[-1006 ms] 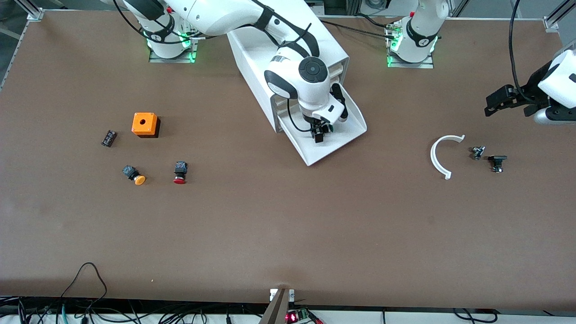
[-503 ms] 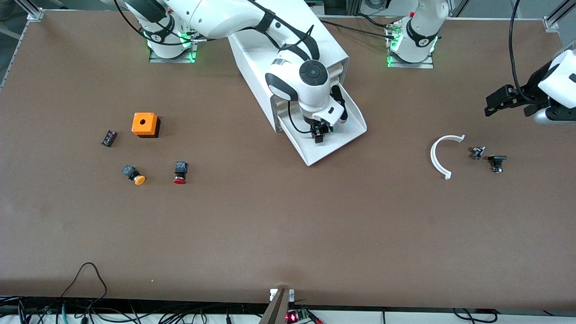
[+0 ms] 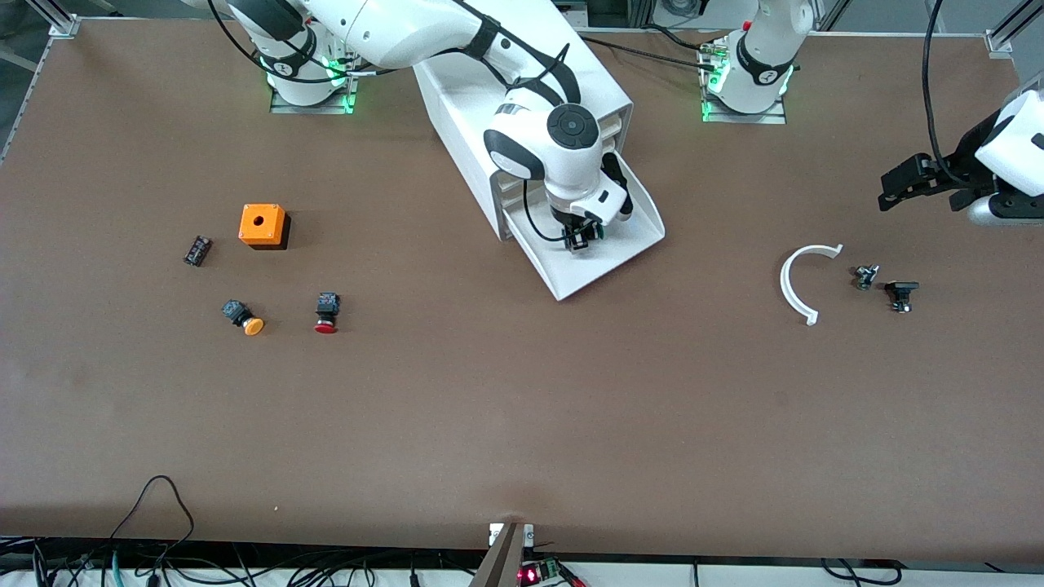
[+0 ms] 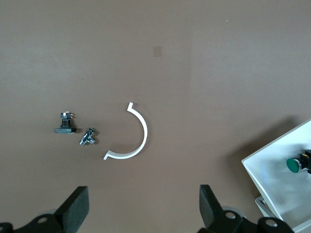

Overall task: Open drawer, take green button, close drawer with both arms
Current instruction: 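Close the right gripper on the green button and lift it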

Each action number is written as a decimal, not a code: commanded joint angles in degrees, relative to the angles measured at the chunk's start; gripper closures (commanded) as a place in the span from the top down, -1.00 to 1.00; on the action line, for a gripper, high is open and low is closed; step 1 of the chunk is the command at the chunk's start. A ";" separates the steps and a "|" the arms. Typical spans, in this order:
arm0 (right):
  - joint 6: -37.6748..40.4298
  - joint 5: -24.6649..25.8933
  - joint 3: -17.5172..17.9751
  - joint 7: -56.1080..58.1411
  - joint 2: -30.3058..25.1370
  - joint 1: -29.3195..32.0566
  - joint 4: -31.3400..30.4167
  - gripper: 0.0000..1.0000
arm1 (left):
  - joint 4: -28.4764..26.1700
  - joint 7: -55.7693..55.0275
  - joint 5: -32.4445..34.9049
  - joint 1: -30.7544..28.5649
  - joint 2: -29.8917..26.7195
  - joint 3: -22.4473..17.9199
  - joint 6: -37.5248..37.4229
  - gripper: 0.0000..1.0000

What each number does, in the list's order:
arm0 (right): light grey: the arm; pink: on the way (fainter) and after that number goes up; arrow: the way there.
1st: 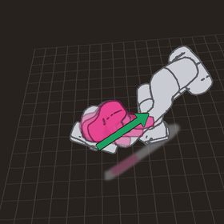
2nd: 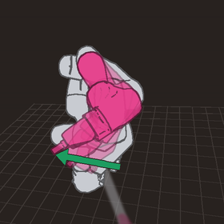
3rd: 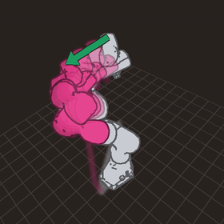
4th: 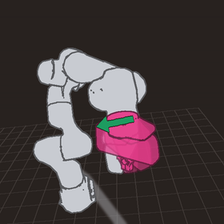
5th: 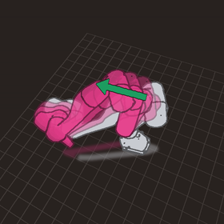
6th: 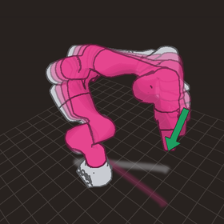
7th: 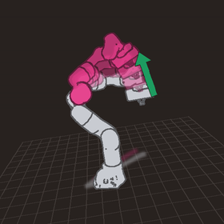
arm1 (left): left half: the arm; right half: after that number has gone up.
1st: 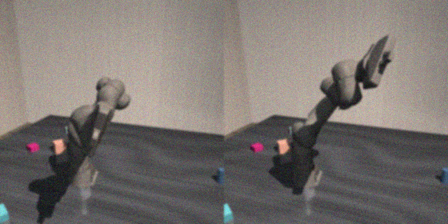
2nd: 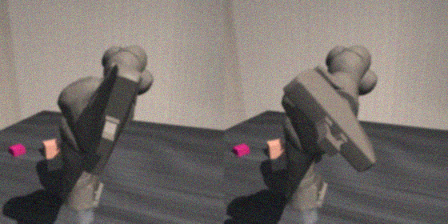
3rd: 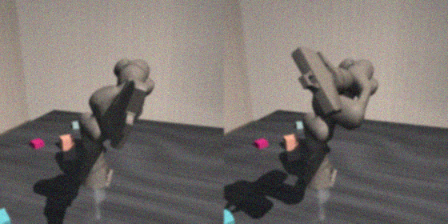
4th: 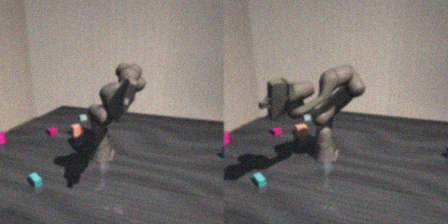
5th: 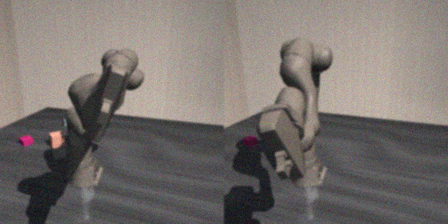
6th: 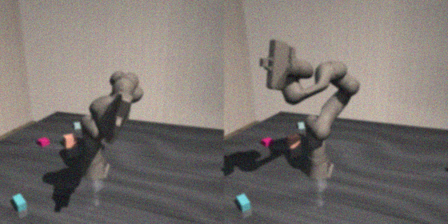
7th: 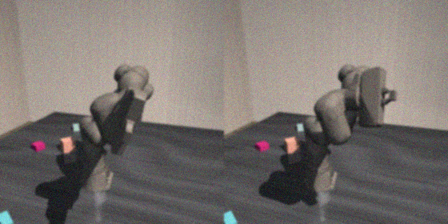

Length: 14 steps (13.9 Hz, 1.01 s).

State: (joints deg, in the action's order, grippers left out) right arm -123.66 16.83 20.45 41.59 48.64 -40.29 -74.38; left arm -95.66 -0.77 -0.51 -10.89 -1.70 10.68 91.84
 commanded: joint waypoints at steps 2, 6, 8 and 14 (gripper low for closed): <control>-0.18 1.46 0.38 -1.34 1.55 -1.02 1.86 -0.09 | 1.71 -0.28 0.51 -0.18 0.91 -0.13 -0.79 1.00; 0.00 1.28 0.47 -2.47 0.49 -0.58 3.44 -0.35 | 1.71 -0.37 0.60 -0.09 1.35 0.13 -0.70 1.00; -0.18 1.28 0.47 -7.63 0.14 -0.58 5.98 -0.37 | 1.79 -0.02 0.60 0.34 2.39 0.39 -1.13 1.00; 0.52 0.93 -0.49 -22.95 -7.31 6.61 6.44 -0.37 | 0.74 1.73 -6.15 0.00 2.93 0.75 -2.98 1.00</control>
State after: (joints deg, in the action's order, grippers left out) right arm -124.04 17.10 19.61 21.90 44.95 -38.17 -66.68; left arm -95.68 -0.61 -3.30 -10.59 0.78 11.38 90.20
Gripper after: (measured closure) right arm 0.586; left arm 0.000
